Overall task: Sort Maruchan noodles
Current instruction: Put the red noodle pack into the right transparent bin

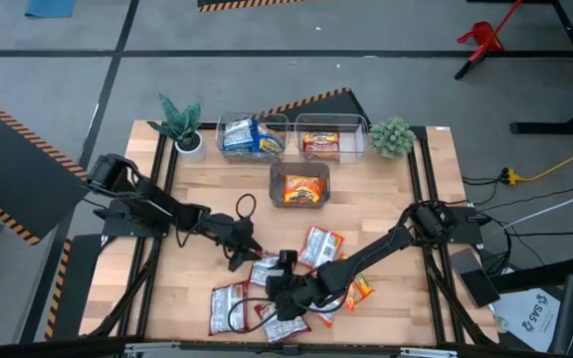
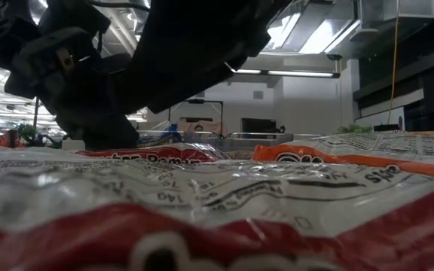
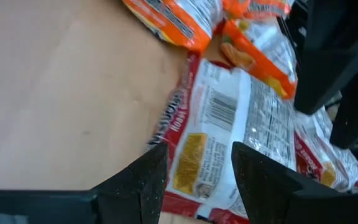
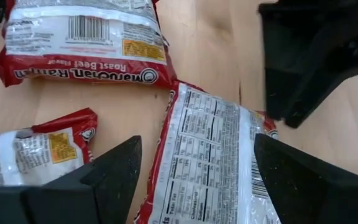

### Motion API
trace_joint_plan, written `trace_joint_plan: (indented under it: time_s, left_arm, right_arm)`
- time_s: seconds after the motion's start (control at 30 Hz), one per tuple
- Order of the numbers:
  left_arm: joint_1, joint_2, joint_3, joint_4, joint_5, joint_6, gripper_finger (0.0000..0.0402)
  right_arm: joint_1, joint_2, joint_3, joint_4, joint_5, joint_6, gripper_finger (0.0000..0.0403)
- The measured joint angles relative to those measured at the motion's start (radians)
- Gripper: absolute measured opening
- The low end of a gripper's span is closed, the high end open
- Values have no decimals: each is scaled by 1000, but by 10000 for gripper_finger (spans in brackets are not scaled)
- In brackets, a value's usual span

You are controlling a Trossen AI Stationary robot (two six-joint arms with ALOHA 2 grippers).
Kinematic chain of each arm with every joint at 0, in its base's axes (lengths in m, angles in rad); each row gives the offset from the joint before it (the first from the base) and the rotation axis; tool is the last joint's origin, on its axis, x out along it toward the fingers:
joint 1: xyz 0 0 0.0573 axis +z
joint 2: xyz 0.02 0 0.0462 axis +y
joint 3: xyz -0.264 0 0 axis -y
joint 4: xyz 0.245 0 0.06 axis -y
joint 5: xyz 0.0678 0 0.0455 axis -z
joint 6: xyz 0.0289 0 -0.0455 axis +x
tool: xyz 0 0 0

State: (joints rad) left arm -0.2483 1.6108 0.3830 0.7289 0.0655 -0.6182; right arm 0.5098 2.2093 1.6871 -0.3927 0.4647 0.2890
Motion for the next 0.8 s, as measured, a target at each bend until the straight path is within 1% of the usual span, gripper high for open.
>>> trace_joint_plan:
  time_s: [0.13, 0.2, 0.33, 0.53, 0.7, 0.8]
  left_arm:
    - [-16, 54, 35, -1, 44, 20, 172]
    - [-24, 80, 49, -2, 50, 20, 172]
    - [-27, 122, 65, 8, 33, -1, 172]
    - [-9, 162, 68, 12, 5, -76, 172]
    - [-8, 163, 68, 5, 1, -99, 172]
    - [-7, 163, 68, -8, -2, -121, 172]
  right_arm:
    - [1, 1, 0, -1, -1, 2, 293]
    - [1, 1, 0, 0, -1, 2, 293]
    - [1, 1, 0, -15, 0, -4, 293]
    - [1, 1, 0, -83, 40, -5, 293]
    - [1, 2, 0, -85, 38, -5, 293]
    - [1, 2, 0, -87, 9, -5, 293]
